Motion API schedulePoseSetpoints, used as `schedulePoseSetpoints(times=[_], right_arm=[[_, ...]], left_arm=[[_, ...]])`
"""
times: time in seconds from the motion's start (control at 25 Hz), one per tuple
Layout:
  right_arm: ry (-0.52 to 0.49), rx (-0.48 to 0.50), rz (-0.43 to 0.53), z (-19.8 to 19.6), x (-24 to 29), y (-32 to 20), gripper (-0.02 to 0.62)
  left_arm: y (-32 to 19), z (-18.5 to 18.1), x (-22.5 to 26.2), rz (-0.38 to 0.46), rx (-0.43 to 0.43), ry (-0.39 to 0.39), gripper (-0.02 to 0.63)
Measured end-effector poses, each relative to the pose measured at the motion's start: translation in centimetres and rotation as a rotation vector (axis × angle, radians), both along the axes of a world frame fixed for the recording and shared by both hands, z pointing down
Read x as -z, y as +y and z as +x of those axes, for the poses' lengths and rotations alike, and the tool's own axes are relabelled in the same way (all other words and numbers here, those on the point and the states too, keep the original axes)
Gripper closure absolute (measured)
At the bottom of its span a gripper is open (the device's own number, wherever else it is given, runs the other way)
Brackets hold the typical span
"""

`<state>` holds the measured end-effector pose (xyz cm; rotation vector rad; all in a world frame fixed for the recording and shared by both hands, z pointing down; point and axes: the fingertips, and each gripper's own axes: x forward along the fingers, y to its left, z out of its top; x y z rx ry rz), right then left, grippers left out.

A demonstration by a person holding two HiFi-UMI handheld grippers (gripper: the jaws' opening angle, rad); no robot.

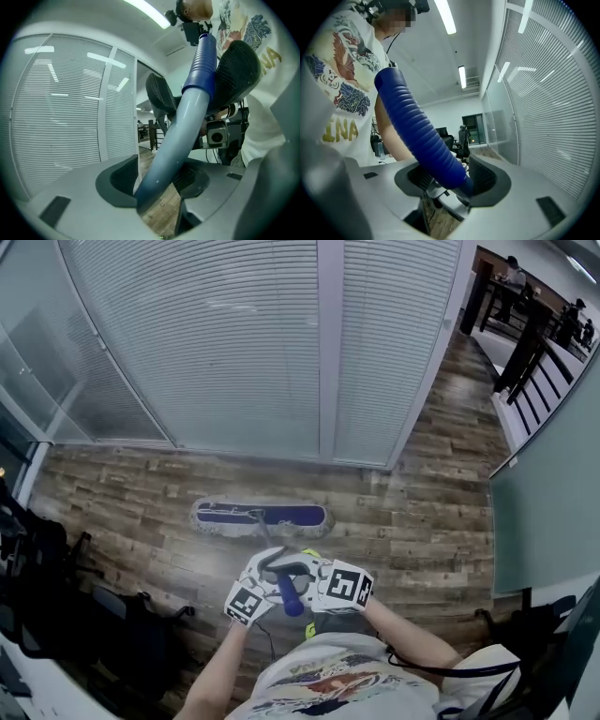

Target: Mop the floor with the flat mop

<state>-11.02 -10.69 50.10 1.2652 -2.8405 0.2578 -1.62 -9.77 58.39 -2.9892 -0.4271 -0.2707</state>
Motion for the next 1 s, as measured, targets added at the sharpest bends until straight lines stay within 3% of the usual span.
schedulePoseSetpoints(times=[0.52,0.8,1.0], right_arm=[[0.005,0.041,0.016,14.5,2.1,-18.1,0.383],[-0.027,0.037,0.077,22.0,6.2,-26.6,0.41],[-0.052,0.023,0.144,26.2,7.9,-29.7,0.43]], left_arm=[[-18.3,14.3,1.7,0.0,0.028,-0.047,0.43],[-27.0,21.0,5.9,-0.036,0.137,0.051,0.43],[-30.1,24.6,7.6,0.004,0.149,0.089,0.442]])
